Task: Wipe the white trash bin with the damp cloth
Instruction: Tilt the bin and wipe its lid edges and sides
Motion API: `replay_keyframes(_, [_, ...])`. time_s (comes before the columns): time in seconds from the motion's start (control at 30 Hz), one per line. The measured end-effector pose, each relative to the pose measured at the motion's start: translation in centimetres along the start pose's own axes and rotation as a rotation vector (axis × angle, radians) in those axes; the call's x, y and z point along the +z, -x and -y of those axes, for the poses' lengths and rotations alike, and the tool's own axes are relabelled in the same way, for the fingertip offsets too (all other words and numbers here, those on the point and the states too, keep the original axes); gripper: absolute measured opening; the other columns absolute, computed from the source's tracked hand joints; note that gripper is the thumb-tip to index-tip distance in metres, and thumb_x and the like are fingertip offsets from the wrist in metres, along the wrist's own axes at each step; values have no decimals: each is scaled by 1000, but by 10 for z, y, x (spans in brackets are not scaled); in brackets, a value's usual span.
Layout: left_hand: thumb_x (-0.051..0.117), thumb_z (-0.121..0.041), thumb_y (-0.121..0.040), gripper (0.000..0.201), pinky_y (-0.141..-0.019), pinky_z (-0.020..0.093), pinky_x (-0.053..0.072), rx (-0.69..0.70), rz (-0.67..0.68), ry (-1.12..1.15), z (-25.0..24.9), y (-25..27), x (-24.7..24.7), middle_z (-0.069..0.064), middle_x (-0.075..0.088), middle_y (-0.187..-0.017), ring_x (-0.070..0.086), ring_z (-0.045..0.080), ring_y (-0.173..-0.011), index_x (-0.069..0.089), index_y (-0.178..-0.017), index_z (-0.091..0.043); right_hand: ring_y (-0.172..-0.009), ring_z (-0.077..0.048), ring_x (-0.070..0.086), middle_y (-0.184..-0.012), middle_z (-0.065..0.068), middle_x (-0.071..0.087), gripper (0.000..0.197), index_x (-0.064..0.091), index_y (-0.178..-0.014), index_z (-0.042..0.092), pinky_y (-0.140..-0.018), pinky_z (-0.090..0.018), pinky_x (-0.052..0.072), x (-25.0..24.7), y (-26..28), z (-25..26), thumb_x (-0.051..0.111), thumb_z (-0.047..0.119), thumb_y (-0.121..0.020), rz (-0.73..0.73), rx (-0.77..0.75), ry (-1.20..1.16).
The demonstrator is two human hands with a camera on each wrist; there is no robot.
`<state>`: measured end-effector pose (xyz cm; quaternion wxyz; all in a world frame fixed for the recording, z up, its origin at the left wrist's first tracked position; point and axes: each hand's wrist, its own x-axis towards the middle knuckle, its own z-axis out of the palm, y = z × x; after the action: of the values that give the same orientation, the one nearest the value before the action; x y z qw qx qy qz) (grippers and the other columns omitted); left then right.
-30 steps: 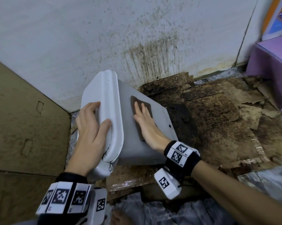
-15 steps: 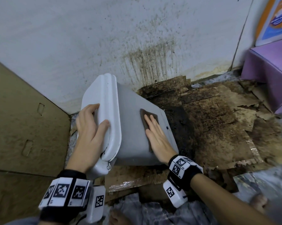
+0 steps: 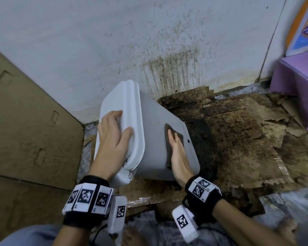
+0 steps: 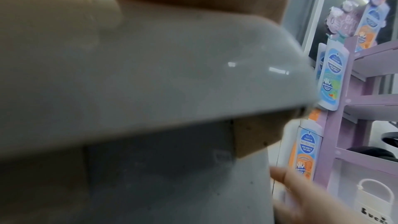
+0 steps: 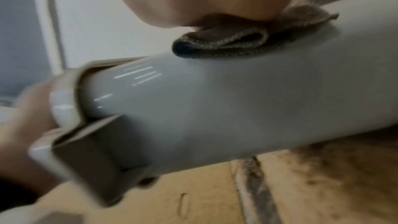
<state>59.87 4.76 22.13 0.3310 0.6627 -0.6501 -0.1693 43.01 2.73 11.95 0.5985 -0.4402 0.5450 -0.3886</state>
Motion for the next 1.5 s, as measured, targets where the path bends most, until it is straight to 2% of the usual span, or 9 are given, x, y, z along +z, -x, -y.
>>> replay_keyframes(0.07, [40,-38,-97,53,-118,34,23,6,-6,-5,-1,-1,1,-1,35,-141,25,6,-135,35,-145,-17,-153,-4,8,-166,22,9,30,22,-124,81,-126,-51,10,9,12,18,23,68,-97,51,-51,-20])
replay_keyframes(0.17, [41,-37,-96,53,-118,35,23,15,-22,-24,-2,-2,2,1,36,-141,26,8,-134,36,-145,-16,-152,5,-2,-166,27,2,73,21,-149,62,-127,-46,5,22,26,34,12,82,-80,152,-153,-5])
replay_keyframes(0.23, [41,-38,-97,53,-118,35,23,13,-17,-26,-3,-2,3,1,36,-141,26,9,-136,36,-145,-17,-152,6,-5,-167,25,0,80,16,-153,57,-128,-44,4,28,32,42,9,83,-78,188,-206,22])
replay_keyframes(0.4, [41,-38,-96,54,-117,34,23,0,-15,-1,-3,-2,2,-1,35,-141,26,8,-135,36,-145,-17,-153,2,-6,-169,17,-2,62,7,-156,53,-127,-39,4,25,35,33,3,62,-95,151,-383,295])
replay_keyframes(0.57, [42,-40,-95,53,-116,34,25,-12,-16,11,1,-1,1,-6,35,-138,26,5,-133,36,-145,-20,-152,5,4,-167,21,10,46,19,-155,52,-126,-40,11,14,16,0,16,42,-110,100,-476,290])
replay_keyframes(0.8, [41,-45,-94,54,-118,38,26,-16,-7,34,5,2,-2,-10,36,-137,26,4,-133,37,-144,-23,-151,8,6,-163,27,12,52,16,-149,55,-127,-39,11,-25,-11,-65,17,61,-98,30,-306,298])
replay_keyframes(1.03, [44,-41,-95,52,-118,38,26,-16,-12,34,0,1,0,-9,36,-138,26,6,-135,36,-143,-23,-149,5,16,-164,23,20,53,28,-156,41,-123,-27,10,-29,-13,-64,41,46,-105,28,-196,193])
replay_keyframes(1.37, [42,-41,-96,53,-114,33,25,0,-9,-7,-9,2,1,-9,35,-139,26,7,-135,34,-146,-25,-138,-8,42,-149,7,50,39,53,-144,31,-119,-30,29,-24,-10,-46,39,29,-108,-164,-180,127])
replay_keyframes(1.5, [42,-44,-96,52,-117,40,28,-4,11,11,-6,1,0,-12,33,-138,27,11,-137,32,-145,-28,-133,-4,48,-140,15,57,38,56,-141,33,-117,-28,34,-15,-5,-19,36,28,-109,-155,-187,8])
